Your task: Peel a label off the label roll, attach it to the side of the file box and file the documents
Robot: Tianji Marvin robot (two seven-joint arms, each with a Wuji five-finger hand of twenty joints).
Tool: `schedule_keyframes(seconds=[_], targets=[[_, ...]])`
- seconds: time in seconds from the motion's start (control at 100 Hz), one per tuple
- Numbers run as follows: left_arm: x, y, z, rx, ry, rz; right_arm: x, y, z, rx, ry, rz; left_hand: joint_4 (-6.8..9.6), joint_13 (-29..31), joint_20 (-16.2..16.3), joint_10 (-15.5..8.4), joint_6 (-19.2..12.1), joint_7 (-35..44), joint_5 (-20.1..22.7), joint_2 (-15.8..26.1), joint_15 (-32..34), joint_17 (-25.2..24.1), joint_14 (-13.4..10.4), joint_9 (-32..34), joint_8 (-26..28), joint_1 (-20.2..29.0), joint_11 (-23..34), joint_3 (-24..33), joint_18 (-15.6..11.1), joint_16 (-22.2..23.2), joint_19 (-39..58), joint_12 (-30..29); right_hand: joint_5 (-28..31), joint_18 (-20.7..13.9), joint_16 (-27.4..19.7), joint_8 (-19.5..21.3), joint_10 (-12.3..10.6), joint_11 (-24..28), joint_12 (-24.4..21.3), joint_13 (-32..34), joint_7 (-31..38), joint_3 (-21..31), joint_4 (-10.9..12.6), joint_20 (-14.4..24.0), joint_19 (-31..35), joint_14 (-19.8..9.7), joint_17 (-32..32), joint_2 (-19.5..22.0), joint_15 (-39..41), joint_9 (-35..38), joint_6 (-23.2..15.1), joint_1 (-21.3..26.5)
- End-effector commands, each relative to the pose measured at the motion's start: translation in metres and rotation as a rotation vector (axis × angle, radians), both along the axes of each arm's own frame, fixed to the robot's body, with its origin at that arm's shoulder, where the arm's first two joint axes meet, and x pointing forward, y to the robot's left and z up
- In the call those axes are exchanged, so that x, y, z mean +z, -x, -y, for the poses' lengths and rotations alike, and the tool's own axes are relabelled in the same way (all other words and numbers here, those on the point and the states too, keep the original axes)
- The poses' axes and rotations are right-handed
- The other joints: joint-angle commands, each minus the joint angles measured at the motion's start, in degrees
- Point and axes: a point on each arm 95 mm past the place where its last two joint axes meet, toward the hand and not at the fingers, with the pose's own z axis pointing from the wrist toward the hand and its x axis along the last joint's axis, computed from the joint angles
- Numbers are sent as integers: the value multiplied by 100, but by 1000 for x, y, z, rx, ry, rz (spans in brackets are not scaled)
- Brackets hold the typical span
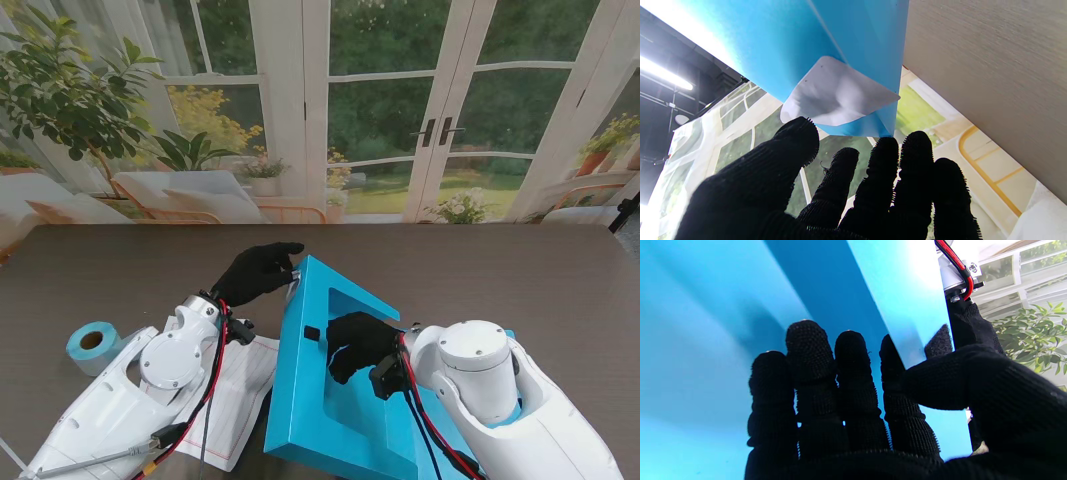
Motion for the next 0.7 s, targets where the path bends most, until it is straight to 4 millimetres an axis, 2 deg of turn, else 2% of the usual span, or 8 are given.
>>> schedule_keyframes(seconds=[0.0, 0.6, 0.69], targets=[[-3, 2, 7, -19, 3, -19, 2, 2, -4, 21, -12, 1, 137, -80, 100, -104, 33, -108, -176, 170, 44, -167, 324, -124, -43, -180, 23, -163, -158, 77, -106, -74, 129, -254, 36, 160, -53, -46, 98, 176, 112, 209, 194, -49, 0, -20, -631, -127, 83, 76, -392, 79], [-4, 6, 10, -23, -21, -62, 1, 1, -4, 12, -2, 1, 118, -134, 131, -38, 180, -183, -136, 338, -2, -281, 377, -134, -37, -317, -21, -387, -145, 92, -138, -99, 122, -269, 35, 161, -61, -45, 100, 182, 111, 213, 196, -50, 0, -42, -622, -122, 80, 75, -396, 82], [-4, 6, 7, -15, -18, -68, 2, 0, -3, 2, 2, 3, 129, -193, 114, -23, 173, -210, -120, 405, -175, -313, 413, -145, -31, -319, -164, -496, -143, 18, -186, -195, 123, -267, 34, 164, -66, -43, 101, 180, 113, 206, 191, -51, -1, -41, -623, -124, 79, 75, -397, 77]])
